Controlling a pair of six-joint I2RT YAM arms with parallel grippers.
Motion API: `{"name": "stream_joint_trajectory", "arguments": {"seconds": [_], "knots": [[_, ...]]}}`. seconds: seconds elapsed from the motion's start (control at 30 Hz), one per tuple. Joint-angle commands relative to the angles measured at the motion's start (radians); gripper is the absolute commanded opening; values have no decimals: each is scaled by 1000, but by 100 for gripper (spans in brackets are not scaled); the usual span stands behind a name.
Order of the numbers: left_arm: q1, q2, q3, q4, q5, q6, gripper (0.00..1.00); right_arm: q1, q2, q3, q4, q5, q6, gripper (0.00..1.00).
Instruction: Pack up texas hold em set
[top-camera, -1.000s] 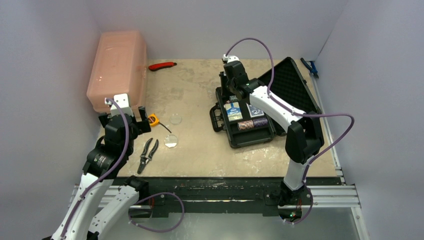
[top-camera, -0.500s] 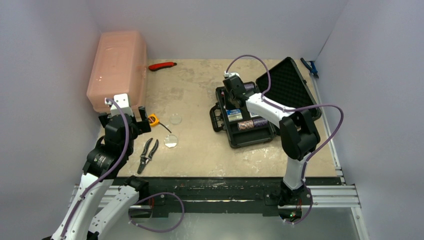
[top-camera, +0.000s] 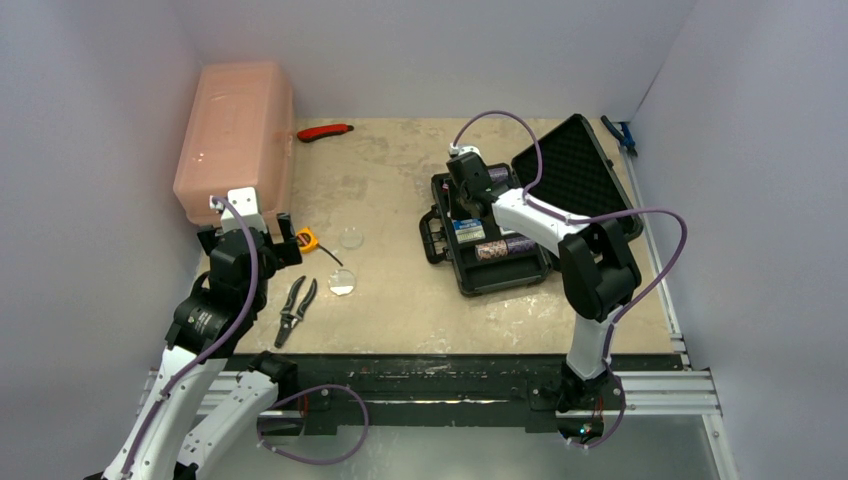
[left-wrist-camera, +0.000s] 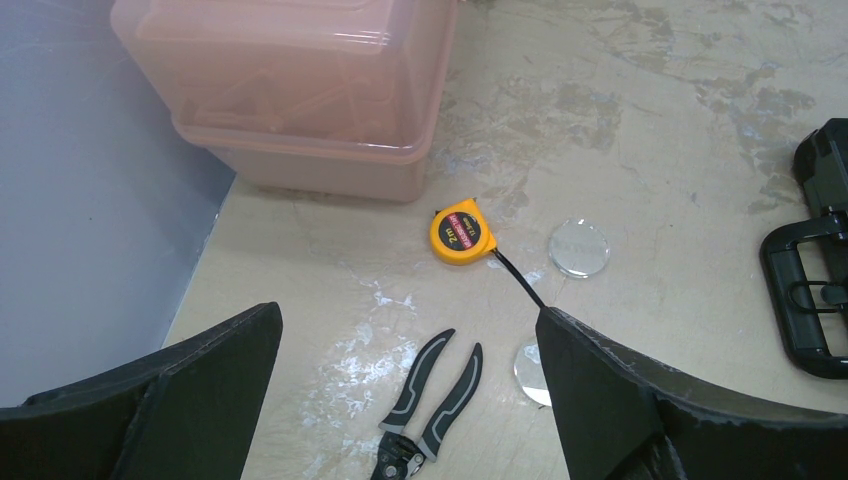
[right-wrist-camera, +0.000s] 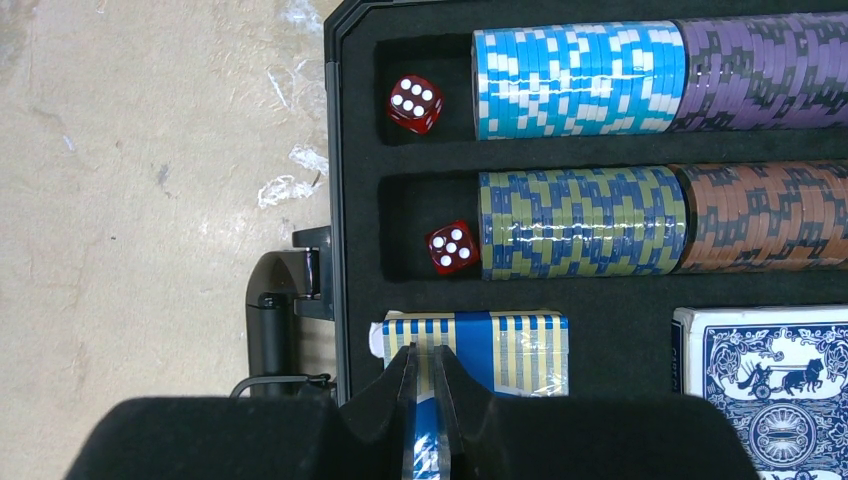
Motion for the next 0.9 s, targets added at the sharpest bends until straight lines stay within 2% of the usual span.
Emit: {"name": "stream_joint_trajectory", "arguments": {"seconds": [0.0, 0.67, 0.87], "knots": [[-1, 1, 7, 25, 2, 10, 100, -2, 15, 6, -57, -1, 0, 14], [-1, -5, 8, 25, -2, 10, 100, 20, 118, -189, -19, -26, 21, 11], [-1, -6, 7, 24, -4, 9, 100, 28, 68, -219, -27, -23, 26, 11]]}}
